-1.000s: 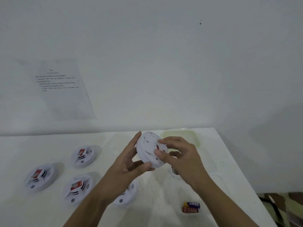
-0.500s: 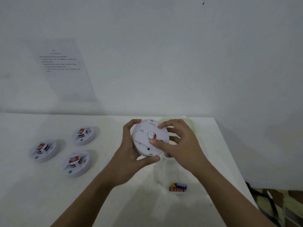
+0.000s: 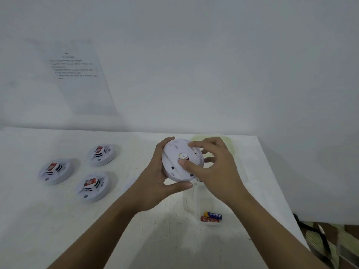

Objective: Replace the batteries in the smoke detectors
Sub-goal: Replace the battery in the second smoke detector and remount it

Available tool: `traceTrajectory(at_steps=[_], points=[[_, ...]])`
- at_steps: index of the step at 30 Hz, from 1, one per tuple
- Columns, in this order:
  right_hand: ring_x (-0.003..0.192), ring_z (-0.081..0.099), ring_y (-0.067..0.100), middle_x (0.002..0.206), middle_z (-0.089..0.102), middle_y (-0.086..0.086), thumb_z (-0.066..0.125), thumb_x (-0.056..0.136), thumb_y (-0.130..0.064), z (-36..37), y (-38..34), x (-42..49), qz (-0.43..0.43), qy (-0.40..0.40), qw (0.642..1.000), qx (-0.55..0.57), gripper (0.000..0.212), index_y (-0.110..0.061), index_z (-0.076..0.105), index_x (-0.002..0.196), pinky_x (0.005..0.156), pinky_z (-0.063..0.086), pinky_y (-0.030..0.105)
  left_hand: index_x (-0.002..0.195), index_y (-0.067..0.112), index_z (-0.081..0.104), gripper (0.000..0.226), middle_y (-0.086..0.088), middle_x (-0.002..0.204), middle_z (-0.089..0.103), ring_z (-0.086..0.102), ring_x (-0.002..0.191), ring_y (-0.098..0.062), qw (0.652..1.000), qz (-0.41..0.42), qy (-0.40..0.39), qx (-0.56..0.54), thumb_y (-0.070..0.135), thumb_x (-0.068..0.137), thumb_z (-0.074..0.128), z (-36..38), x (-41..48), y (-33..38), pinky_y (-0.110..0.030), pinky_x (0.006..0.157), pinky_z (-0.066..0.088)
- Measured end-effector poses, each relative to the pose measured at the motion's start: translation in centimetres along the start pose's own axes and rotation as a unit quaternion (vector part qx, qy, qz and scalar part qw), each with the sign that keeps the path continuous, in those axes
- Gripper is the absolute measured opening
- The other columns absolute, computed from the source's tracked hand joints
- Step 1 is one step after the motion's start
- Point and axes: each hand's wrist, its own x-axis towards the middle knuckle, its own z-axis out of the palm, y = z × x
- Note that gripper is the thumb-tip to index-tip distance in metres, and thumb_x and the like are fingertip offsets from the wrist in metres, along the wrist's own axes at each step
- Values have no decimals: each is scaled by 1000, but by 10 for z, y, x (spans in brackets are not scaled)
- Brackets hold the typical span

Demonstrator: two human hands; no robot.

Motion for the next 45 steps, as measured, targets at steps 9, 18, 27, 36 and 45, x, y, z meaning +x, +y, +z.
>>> traceTrajectory(at_steps=[9, 18, 27, 36, 45], points=[[97, 60, 5, 104, 64, -19, 89, 62, -54, 10, 2, 14, 18, -25, 999, -35, 56, -35, 69, 110, 75, 57, 21, 142, 41, 24, 93, 32, 129, 45, 49, 126, -1, 997, -15, -39, 70, 23, 76, 87, -18, 9, -2, -17, 91, 54], [95, 61, 3, 102, 67, -14, 94, 62, -41, 18, 8, 18, 39, -28, 999, 1, 56, -29, 70, 111, 68, 50, 11, 139, 42, 22, 90, 40, 119, 44, 47, 121, 10, 992, -22, -78, 98, 20, 79, 84, -27, 17, -2, -9, 86, 50], [94, 61, 6, 105, 68, -6, 96, 62, -25, 11, 6, 29, 10, -74, 997, 7, 54, -26, 70, 109, 73, 44, 7, 146, 35, 24, 95, 32, 127, 48, 50, 126, -2, 994, -16, -77, 82, 16, 77, 86, -31, 19, -8, -19, 96, 52], [86, 63, 4, 94, 69, -15, 93, 61, -48, 22, 4, 31, 14, -109, 992, -66, 50, -30, 70, 101, 66, 47, 12, 141, 43, 25, 94, 29, 126, 47, 50, 123, 1, 993, -27, -63, 98, 17, 76, 87, -32, 11, -19, -17, 92, 53], [82, 63, 7, 88, 66, -14, 90, 66, -35, 27, -3, 29, -24, -97, 991, -86, 41, -23, 66, 96, 68, 57, 23, 144, 36, 25, 93, 32, 128, 49, 52, 125, -2, 992, -16, -63, 104, 17, 77, 86, -37, 6, -21, -16, 98, 49]])
